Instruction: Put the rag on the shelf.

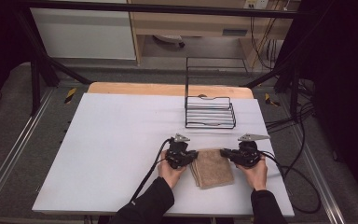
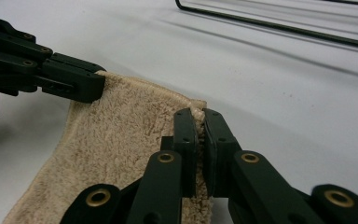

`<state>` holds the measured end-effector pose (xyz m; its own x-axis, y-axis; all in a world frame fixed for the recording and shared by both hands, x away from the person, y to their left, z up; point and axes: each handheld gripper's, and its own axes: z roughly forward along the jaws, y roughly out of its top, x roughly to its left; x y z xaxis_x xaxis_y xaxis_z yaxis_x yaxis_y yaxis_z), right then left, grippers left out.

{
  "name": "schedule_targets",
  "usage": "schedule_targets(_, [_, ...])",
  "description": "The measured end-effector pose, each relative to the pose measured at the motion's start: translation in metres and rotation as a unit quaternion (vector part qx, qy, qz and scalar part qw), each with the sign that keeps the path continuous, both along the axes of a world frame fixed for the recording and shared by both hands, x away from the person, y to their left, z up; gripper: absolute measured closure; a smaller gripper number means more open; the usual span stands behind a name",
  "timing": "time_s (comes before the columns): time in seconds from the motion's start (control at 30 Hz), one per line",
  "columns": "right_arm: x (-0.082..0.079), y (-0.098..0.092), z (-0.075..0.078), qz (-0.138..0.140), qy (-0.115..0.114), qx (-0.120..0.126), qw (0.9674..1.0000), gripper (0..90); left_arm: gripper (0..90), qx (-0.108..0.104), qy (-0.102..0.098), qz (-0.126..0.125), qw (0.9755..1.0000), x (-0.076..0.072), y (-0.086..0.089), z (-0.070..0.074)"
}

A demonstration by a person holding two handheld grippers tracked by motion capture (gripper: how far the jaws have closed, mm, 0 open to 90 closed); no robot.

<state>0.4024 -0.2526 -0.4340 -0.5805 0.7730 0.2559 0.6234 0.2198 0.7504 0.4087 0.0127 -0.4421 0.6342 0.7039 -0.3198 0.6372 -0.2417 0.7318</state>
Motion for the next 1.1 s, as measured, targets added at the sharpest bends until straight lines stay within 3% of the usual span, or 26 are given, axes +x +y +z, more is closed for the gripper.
schedule_targets(0.4, [-0.015,-0.002,0.015,-0.005,-0.033,0.007,0.9994,85.9,84.2,-0.013,-0.034,-0.013,0.9993,-0.010,0.002,0.014])
schedule_targets(0.67, [-0.021,-0.005,0.026,-0.014,-0.060,0.019,0.9979,86.0,84.2,-0.032,-0.058,-0.017,0.9976,-0.017,0.004,0.029])
schedule_targets(0.83, [-0.025,-0.008,0.033,-0.020,-0.075,0.026,0.9967,86.2,84.3,-0.029,-0.082,-0.020,0.9960,-0.020,0.002,0.040])
schedule_targets(1.1, [-0.029,-0.010,0.043,-0.026,-0.097,0.030,0.9945,86.3,84.3,-0.033,-0.101,-0.023,0.9941,-0.021,0.001,0.054])
